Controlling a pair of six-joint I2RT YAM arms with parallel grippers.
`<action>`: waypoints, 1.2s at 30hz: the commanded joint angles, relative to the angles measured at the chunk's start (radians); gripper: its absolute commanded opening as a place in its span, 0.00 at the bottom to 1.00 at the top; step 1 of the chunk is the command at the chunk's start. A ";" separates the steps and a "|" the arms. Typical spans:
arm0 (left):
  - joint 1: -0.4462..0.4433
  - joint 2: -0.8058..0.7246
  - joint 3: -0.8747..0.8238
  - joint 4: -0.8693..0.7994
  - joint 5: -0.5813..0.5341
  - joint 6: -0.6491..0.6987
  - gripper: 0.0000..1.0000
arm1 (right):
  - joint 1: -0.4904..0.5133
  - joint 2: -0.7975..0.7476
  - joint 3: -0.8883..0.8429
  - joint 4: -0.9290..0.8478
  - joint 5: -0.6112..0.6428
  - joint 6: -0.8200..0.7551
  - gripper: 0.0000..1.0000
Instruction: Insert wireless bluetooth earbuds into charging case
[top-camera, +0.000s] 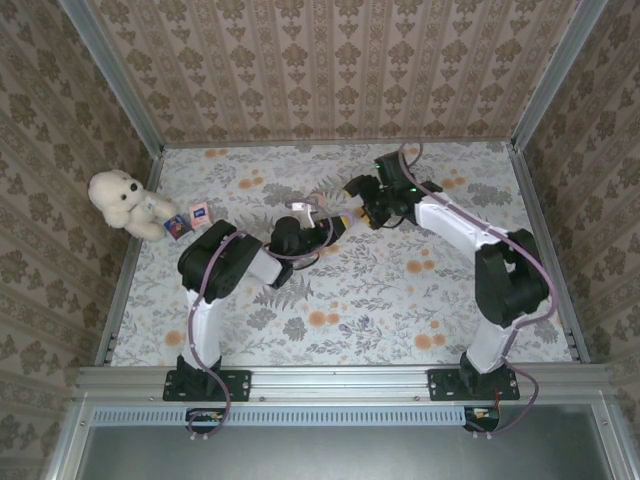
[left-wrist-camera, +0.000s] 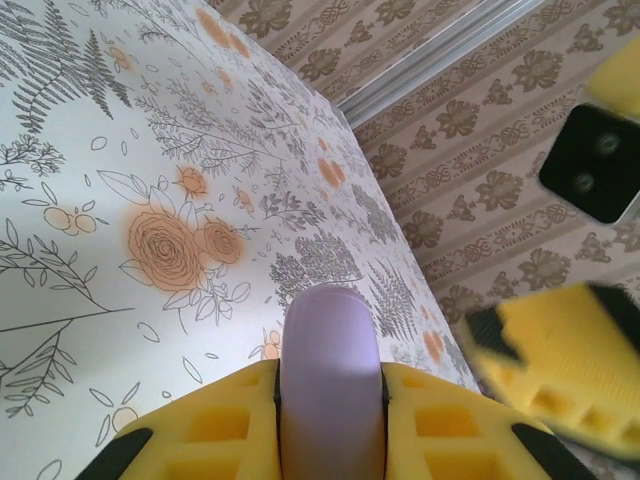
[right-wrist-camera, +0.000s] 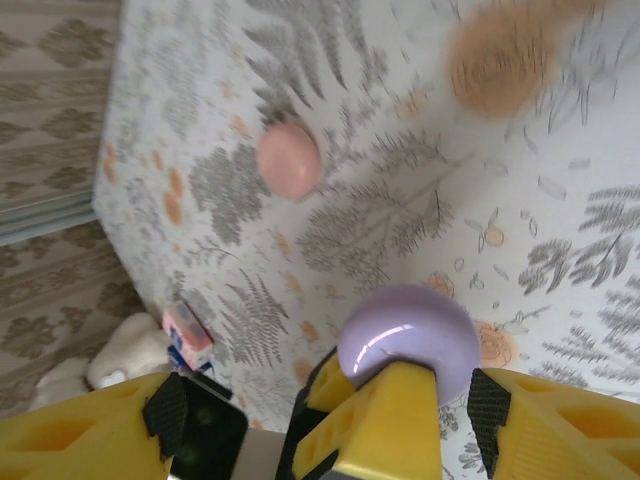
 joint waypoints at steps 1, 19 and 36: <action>0.035 -0.068 -0.018 0.020 0.068 -0.025 0.09 | -0.048 -0.091 -0.076 0.041 -0.045 -0.174 0.78; 0.139 -0.313 -0.019 -0.247 0.366 0.090 0.07 | -0.079 -0.254 -0.374 0.445 -0.359 -0.639 0.77; 0.125 -0.359 0.007 -0.287 0.399 0.093 0.07 | -0.022 -0.154 -0.314 0.496 -0.377 -0.609 0.75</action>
